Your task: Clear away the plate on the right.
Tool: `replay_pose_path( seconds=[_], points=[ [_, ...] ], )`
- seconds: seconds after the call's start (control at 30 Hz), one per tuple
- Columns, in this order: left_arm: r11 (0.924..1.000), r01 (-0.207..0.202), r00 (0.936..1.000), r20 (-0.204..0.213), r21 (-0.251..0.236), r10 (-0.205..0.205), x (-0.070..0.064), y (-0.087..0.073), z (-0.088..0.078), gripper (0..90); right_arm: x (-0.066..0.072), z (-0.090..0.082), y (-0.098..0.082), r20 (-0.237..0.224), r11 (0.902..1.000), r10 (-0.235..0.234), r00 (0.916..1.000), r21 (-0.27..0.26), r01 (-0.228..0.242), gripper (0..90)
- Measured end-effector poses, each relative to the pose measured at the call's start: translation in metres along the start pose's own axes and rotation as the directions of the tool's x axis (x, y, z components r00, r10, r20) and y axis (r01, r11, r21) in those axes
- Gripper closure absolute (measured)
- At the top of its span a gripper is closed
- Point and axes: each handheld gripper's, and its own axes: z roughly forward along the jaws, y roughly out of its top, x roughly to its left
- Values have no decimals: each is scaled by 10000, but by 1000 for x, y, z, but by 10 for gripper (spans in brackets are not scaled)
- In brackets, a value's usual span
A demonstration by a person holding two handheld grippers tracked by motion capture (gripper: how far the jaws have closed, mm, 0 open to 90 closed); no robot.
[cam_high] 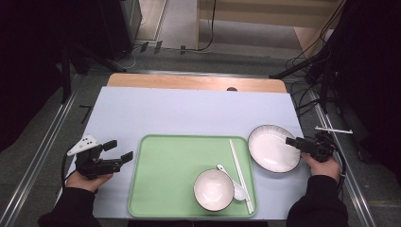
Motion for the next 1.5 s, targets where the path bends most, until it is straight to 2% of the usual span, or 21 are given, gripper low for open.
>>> replay_pose_path(
  seconds=[0.13,0.27,0.33,0.5,0.57,0.63,0.73,0.8,0.83,1.0,1.03,1.17,1.2,1.23,1.3,1.5],
  points=[
    [10000,-21,10000,45,-9,21,-1,1,1,146,-2,10,-3,-124,9996,165,9998,239,-162,407],
    [10000,-47,10000,53,13,47,-1,2,3,148,0,16,-5,-428,10000,50,9991,-66,-53,471],
    [10000,-73,9999,79,42,72,-1,2,4,148,2,18,-6,-265,9999,-36,9996,-100,33,493],
    [10000,-58,10000,65,42,58,-2,2,5,149,-2,18,-9,68,9995,29,10000,-306,-27,670],
    [10000,-68,10000,63,60,67,-2,2,5,148,0,18,-7,289,9997,-105,9995,-199,111,664],
    [10000,-45,10000,54,37,45,-2,3,6,149,-1,18,-6,261,9998,22,9997,-217,-16,693],
    [10000,-69,9999,74,40,68,-2,3,6,150,-7,18,-5,-106,9984,528,9985,-200,-530,733],
    [10000,-74,9999,69,40,74,-1,3,6,150,-10,18,-4,-297,9961,863,9958,-164,-868,751],
    [10000,-65,10000,69,34,65,-1,2,6,150,-12,18,-5,-515,9924,1212,9913,-136,-1221,763],
    [10000,-50,10000,13,46,50,0,2,5,151,-20,16,-3,-978,9827,1850,9779,82,-1851,801],
    [10000,-35,10000,10,47,35,0,2,5,151,-20,15,-3,-1069,9784,2062,9727,108,-2062,810],
    [10000,-65,10000,31,60,65,0,2,5,152,-23,10,-3,-1201,9734,2288,9661,180,-2283,839],
    [10000,-66,10000,1,53,66,0,2,5,152,-25,8,-3,-1399,9684,2488,9584,214,-2483,852],
    [10000,-73,10000,-3,51,73,-1,2,5,152,-24,7,-2,-1299,9644,2634,9559,131,-2640,852],
    [9999,-102,9999,-31,32,102,-1,2,5,154,-24,5,-2,-1194,9624,2696,9555,-16,-2717,851],
    [10000,-84,10000,-30,20,84,0,2,5,155,-24,1,-1,-1367,9517,3035,9430,-57,-3071,843]
  ],
)
